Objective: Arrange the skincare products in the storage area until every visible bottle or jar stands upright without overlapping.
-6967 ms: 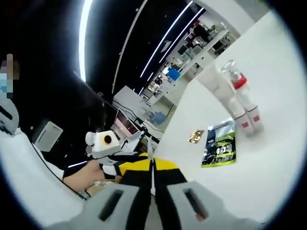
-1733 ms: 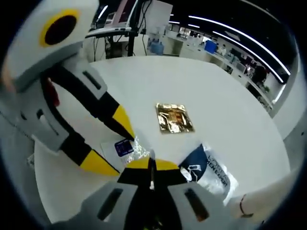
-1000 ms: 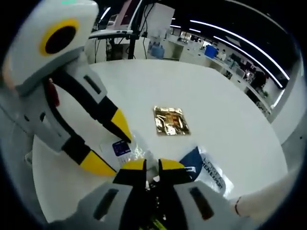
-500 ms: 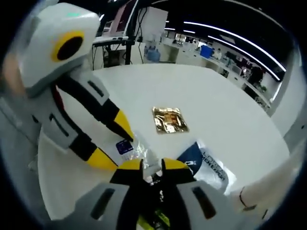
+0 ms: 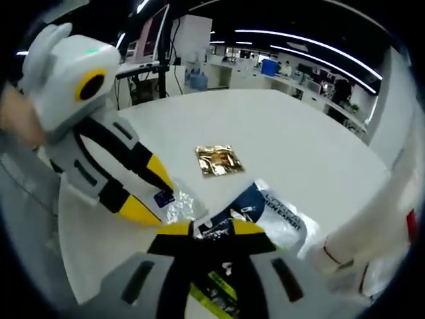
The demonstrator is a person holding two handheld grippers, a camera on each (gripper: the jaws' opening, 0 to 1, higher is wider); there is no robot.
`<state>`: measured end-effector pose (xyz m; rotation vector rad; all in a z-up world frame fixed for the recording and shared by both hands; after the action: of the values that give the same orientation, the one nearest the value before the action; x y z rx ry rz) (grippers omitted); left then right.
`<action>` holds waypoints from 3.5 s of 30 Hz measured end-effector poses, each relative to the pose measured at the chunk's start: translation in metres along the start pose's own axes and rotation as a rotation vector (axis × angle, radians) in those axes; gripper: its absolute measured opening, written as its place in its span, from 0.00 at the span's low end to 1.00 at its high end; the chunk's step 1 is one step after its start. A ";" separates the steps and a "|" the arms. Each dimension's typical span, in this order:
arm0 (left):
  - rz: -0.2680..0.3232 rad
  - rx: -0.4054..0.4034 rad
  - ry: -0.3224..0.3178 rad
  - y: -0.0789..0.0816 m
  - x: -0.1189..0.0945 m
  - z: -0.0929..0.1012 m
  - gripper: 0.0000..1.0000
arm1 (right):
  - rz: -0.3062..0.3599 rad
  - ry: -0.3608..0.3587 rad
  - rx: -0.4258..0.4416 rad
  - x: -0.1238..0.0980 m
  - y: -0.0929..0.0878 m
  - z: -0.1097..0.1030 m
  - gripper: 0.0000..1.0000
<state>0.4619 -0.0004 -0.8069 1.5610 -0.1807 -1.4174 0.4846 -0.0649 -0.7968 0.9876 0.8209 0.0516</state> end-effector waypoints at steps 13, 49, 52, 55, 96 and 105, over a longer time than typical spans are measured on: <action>-0.002 -0.007 0.008 0.001 -0.005 -0.001 0.26 | 0.000 0.021 0.030 -0.012 -0.004 -0.006 0.32; 0.041 -0.112 0.028 -0.005 -0.045 0.028 0.74 | 0.036 -0.028 0.288 -0.098 -0.034 0.015 0.73; 0.042 -0.116 0.025 -0.006 -0.048 0.032 0.77 | 0.041 -0.044 0.306 -0.107 -0.037 0.021 0.76; 0.051 -0.129 0.022 -0.006 -0.053 0.035 0.79 | 0.047 -0.063 0.319 -0.114 -0.038 0.028 0.78; -0.020 -0.164 0.023 -0.011 -0.079 0.038 0.97 | 0.073 -0.194 0.458 -0.159 -0.061 0.062 1.00; -0.091 -0.143 0.027 -0.006 -0.070 0.014 0.97 | 0.069 -0.204 0.469 -0.159 -0.064 0.065 1.00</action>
<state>0.4259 0.0415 -0.7615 1.4852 0.0084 -1.4469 0.3935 -0.2109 -0.7324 1.4371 0.6203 -0.1878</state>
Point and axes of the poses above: the point that each gripper's makers call its tool centre point, and the gripper's own axes: x roughly forward along the fingers, z roughly to its right, y roughly out of its top, the point moved 2 cm from there along -x, roughly backward along the fingers, and after that the axes turned 15 degrees about -y, right-handed, at the moved point
